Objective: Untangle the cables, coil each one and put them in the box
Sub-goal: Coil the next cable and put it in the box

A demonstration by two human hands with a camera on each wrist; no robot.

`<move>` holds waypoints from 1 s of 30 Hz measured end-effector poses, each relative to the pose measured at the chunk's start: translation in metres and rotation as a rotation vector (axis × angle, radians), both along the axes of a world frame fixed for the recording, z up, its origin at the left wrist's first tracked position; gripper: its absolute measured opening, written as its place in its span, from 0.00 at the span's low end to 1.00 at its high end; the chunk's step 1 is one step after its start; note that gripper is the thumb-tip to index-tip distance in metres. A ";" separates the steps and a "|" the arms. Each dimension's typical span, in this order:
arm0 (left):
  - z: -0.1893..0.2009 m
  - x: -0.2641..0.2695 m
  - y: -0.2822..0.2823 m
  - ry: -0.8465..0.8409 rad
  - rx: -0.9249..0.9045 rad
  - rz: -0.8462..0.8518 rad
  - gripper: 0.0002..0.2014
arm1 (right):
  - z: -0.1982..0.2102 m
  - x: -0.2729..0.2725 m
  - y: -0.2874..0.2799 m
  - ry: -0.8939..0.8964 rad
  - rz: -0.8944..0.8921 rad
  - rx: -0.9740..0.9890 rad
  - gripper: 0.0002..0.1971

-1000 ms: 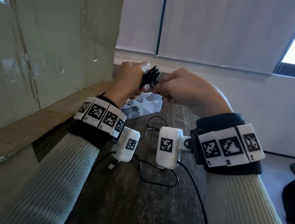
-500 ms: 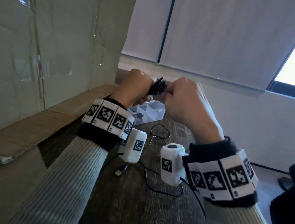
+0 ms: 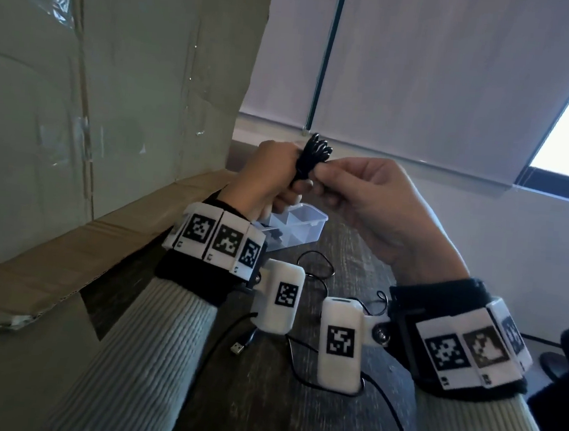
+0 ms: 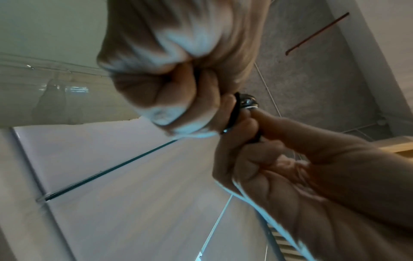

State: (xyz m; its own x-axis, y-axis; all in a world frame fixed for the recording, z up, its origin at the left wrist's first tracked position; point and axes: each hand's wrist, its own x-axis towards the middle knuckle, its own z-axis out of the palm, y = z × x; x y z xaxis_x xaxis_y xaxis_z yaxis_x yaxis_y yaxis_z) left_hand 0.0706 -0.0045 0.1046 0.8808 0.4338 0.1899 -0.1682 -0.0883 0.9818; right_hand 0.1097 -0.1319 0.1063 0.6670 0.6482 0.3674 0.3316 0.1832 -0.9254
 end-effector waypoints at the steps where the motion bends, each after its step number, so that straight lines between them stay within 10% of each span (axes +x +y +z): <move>1: 0.001 0.001 -0.001 -0.018 0.007 0.045 0.17 | -0.001 0.001 0.001 -0.044 -0.033 -0.012 0.11; 8: -0.002 0.007 0.002 -0.336 0.583 0.415 0.14 | -0.005 0.009 0.002 0.010 -0.093 -0.034 0.13; 16: -0.007 0.002 -0.005 -0.412 0.480 -0.133 0.17 | 0.001 0.019 -0.014 0.097 -0.139 0.062 0.11; 30: -0.006 -0.008 0.001 -0.210 0.210 -0.268 0.14 | 0.004 0.029 -0.022 -1.113 -0.449 -0.369 0.09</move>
State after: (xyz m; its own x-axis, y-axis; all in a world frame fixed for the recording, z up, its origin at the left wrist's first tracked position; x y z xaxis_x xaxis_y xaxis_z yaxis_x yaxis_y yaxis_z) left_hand 0.0631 -0.0033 0.0987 0.8899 0.1266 0.4382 -0.4079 -0.2094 0.8887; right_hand 0.1386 -0.1540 0.1099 0.3007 0.6288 0.7171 0.9306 -0.3581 -0.0761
